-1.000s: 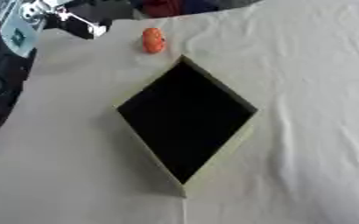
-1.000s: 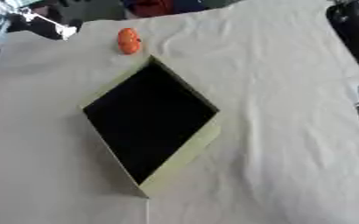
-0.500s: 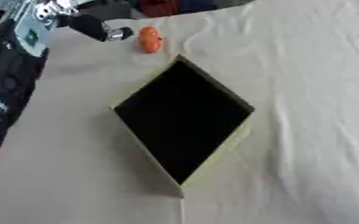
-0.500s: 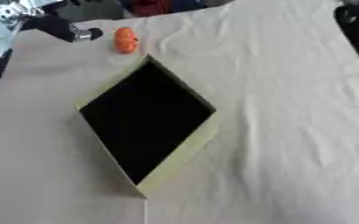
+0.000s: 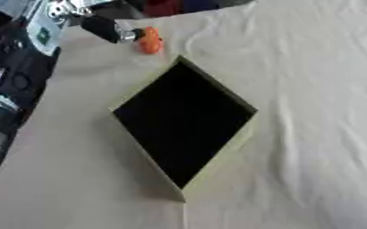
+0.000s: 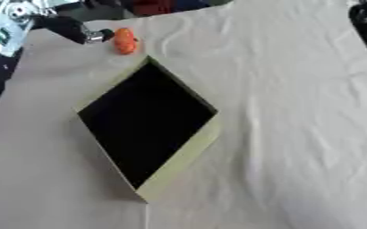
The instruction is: Pick up objects on the table and place them in the box.
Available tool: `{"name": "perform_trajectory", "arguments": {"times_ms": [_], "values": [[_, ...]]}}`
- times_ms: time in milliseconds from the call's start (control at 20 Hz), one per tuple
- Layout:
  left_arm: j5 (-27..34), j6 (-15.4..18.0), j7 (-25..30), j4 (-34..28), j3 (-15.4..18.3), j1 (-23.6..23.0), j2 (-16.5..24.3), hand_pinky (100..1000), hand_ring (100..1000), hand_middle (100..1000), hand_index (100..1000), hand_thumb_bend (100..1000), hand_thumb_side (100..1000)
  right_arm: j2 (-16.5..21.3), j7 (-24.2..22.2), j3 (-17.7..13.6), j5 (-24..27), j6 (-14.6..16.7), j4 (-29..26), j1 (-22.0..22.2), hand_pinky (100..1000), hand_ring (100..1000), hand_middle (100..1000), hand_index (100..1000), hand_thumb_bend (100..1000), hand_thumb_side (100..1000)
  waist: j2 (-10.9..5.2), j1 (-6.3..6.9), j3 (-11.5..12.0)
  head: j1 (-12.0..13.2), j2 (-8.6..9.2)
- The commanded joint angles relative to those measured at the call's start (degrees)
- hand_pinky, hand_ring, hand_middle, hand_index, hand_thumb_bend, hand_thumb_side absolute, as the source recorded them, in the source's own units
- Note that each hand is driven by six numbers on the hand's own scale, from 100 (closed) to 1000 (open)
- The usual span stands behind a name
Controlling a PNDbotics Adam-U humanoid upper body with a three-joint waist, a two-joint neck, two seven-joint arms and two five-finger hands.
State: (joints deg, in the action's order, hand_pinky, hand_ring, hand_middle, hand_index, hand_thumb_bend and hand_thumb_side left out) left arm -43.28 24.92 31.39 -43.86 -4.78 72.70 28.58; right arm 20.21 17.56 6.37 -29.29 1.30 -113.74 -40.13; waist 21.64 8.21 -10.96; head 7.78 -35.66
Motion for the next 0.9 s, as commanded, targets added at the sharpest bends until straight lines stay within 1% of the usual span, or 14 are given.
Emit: {"name": "perform_trajectory", "arguments": {"times_ms": [50,150,300,550,900], "values": [[1.0,0.0,1.1,-0.1,0.1,1.7,0.7,834,909,893,897,172,412,0.2,0.3,-0.2,0.4,0.1,-0.9,-1.0,712,832,623,776,100,741,-1.09,-0.22,-0.1,0.3,0.67],[1.7,-0.1,1.9,0.0,0.0,1.7,0.6,831,907,895,896,140,384,0.1,0.5,-0.3,0.4,0.2,-0.9,-0.9,711,832,623,775,100,743,-1.04,-0.06,-0.3,0.2,0.63],[2.4,-0.4,2.9,0.1,-0.1,1.6,0.6,834,910,898,901,148,396,-0.1,0.7,-0.3,0.4,0.2,-0.9,-0.9,710,831,621,775,100,744,-1.01,0.16,-0.5,0.1,0.56],[2.5,-0.9,3.7,0.3,-0.1,1.4,0.6,840,917,903,906,138,390,-0.3,0.9,-0.2,0.7,0.4,-0.9,-0.9,708,828,618,774,100,746,-0.93,0.47,-0.8,0.0,0.77],[0.4,-2.2,3.6,1.0,0.0,1.0,0.8,850,930,905,911,189,418,-0.3,1.2,-0.1,0.9,0.6,-0.9,-0.9,707,825,614,773,100,747,-0.7,0.82,-1.1,0.1,0.99]]}}
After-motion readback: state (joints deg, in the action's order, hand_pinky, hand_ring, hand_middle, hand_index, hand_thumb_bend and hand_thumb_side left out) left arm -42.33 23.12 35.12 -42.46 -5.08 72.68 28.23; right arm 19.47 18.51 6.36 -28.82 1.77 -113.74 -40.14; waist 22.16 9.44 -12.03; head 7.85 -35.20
